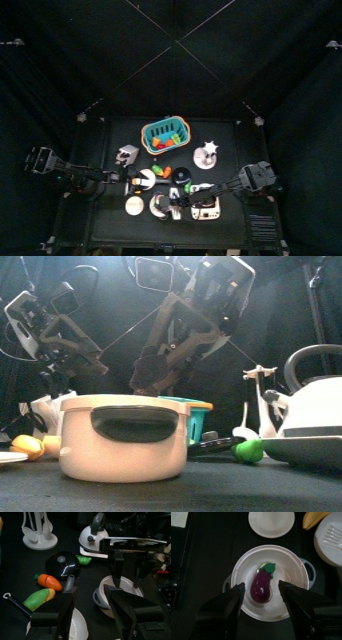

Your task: Pick up eggplant and place into pot

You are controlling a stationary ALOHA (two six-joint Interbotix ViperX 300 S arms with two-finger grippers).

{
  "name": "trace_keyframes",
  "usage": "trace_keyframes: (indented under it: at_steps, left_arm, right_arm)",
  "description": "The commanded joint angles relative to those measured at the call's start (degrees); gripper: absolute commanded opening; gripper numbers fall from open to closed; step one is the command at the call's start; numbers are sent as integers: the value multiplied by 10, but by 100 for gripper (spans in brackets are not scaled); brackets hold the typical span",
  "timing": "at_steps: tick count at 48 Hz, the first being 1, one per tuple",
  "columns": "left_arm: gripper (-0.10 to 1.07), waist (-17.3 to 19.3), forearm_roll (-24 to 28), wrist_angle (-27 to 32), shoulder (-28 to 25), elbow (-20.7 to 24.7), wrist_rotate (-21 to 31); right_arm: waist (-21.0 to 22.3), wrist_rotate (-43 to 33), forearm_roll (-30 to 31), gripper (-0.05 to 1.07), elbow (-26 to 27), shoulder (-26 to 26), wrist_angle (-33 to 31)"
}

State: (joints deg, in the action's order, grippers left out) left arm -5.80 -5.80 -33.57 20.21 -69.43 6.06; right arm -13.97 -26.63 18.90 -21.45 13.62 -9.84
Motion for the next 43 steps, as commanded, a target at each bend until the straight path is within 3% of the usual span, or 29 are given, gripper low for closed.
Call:
trace_keyframes:
  at_steps: [1,12,27,43]
  left_arm:
    - [85,-1,1,-3,3,13,0]
    - [85,-4,6,-3,4,13,-3]
    - [85,-5,19,-3,15,12,-2]
    - [85,-5,6,-3,17,13,0]
  right_arm:
    - [2,1,-1,93,12,-12,1]
    - [3,4,3,94,-5,-41,-6]
    - [11,-1,33,94,-70,-121,-4]
    - [40,-3,18,94,-149,-172,-11]
